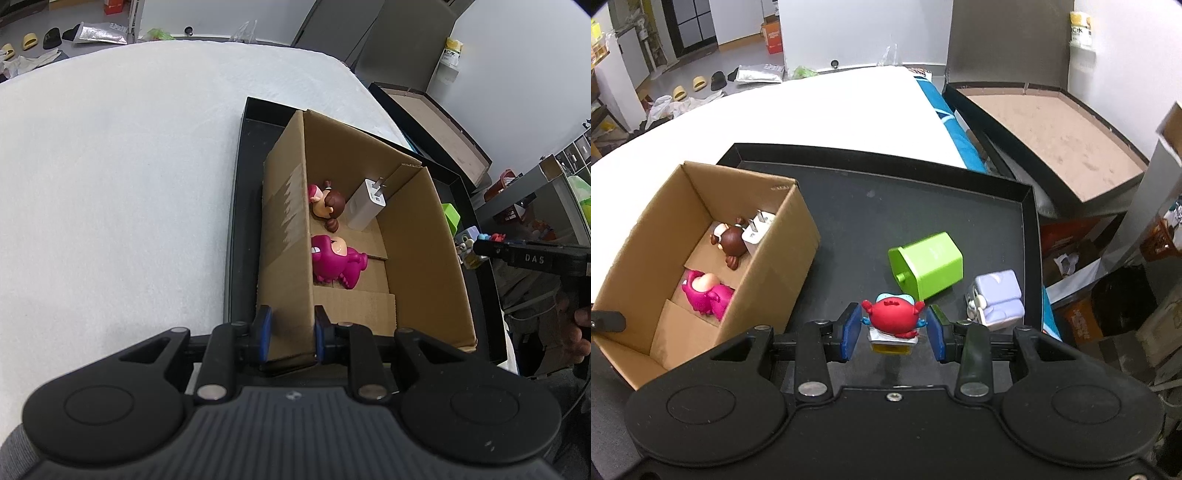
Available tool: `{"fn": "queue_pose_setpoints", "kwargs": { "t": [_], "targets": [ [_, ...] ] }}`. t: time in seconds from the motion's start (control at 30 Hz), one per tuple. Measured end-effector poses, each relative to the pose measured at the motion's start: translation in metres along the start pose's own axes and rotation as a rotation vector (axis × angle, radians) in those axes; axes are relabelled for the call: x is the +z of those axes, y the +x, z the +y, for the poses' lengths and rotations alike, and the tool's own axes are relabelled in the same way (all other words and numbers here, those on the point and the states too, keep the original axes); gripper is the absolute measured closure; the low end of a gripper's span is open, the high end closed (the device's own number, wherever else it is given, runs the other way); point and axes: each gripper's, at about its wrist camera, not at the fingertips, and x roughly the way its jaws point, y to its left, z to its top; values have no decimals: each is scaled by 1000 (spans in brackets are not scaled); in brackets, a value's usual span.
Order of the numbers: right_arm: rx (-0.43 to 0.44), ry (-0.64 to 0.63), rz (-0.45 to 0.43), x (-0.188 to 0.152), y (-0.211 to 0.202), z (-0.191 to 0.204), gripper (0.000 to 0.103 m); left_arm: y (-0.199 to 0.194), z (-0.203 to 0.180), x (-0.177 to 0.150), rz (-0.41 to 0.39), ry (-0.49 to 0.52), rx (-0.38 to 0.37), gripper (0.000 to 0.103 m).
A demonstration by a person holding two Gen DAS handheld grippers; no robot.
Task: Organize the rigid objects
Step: 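Lift the blue-and-red figure with the right gripper and carry it over the box, then lower the blue-and-red figure into the box and open the right gripper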
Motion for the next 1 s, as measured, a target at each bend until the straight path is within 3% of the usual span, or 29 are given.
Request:
{"fn": "queue_pose_setpoints", "kwargs": {
  "t": [0.7, 1.0],
  "targets": [
    [-17, -73, -58, 46, -21, 45, 65, 0, 7, 0, 6, -6, -33, 81],
    [37, -112, -81, 65, -26, 76, 65, 0, 9, 0, -1, -7, -49, 80]
  ]
}}
